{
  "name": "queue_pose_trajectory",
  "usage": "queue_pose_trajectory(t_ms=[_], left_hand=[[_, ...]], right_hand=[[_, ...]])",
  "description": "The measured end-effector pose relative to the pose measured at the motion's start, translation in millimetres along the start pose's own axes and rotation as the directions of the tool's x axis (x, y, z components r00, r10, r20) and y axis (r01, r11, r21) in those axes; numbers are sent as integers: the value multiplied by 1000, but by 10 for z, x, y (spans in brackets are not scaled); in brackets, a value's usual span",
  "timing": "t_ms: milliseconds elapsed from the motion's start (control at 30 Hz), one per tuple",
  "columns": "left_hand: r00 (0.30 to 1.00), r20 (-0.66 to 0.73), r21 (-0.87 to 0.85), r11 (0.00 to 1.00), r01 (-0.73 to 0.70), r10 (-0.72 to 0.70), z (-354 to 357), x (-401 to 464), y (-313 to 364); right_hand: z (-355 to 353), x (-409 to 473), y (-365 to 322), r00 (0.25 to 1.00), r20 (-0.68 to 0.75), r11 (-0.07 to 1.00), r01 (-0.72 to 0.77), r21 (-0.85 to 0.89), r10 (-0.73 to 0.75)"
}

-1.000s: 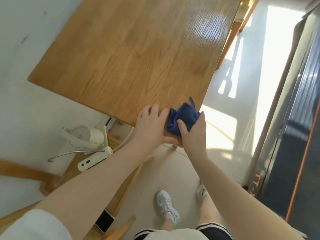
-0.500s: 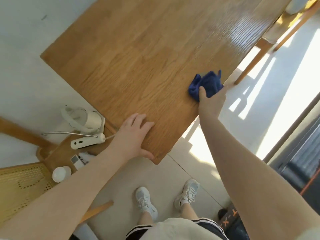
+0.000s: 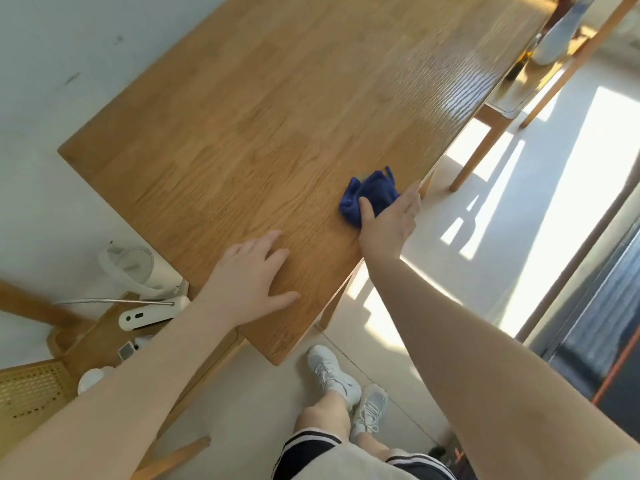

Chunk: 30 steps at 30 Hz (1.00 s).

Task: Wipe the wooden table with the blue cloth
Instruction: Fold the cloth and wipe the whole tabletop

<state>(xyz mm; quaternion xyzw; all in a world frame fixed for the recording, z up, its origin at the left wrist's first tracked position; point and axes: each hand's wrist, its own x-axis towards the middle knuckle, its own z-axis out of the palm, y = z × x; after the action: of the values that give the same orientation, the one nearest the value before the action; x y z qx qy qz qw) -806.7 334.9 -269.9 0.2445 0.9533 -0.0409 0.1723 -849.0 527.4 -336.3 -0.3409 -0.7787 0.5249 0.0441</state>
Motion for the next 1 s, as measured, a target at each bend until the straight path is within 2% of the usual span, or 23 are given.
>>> queue_pose_trajectory(t_ms=[100,233,333,433,533,600,733,800,933,1000], left_hand=[[999,-35,-56,998,-33,31,-90,225,161],[994,-79,-104,991,-87,79,-200,657,288],[988,-49,-63,987,-151,148,-291,1020,319],[991,18,-33,990,-135,136,-391,1362,253],[988,97,85,988,-131,123,-411,1617,183],[984,159,88,992,-95,80,-416,1735,209],[978,198,57,996,-74,61,-464,1788,296],[979,195,39,996,-76,67,-471,1767,295],[978,196,21,997,-77,71,-478,1772,292],[975,208,7,997,-76,73,-480,1774,318]], right_hand=[[-109,151,-60,999,52,992,1,-123,5],[-71,-225,86,992,120,999,-34,-39,39],[3,-318,113,986,153,997,-58,-59,67],[-11,-58,20,990,108,988,-72,-133,87],[-109,499,-66,1000,16,990,-2,-143,4],[-240,1003,-130,998,-49,992,23,-127,-30],[-455,1543,-257,999,-38,997,-33,-68,30],[-426,1361,-310,996,-49,996,-72,-51,70],[-176,560,-239,996,-9,962,-86,-257,87],[-125,381,-187,995,16,948,-86,-305,95]])
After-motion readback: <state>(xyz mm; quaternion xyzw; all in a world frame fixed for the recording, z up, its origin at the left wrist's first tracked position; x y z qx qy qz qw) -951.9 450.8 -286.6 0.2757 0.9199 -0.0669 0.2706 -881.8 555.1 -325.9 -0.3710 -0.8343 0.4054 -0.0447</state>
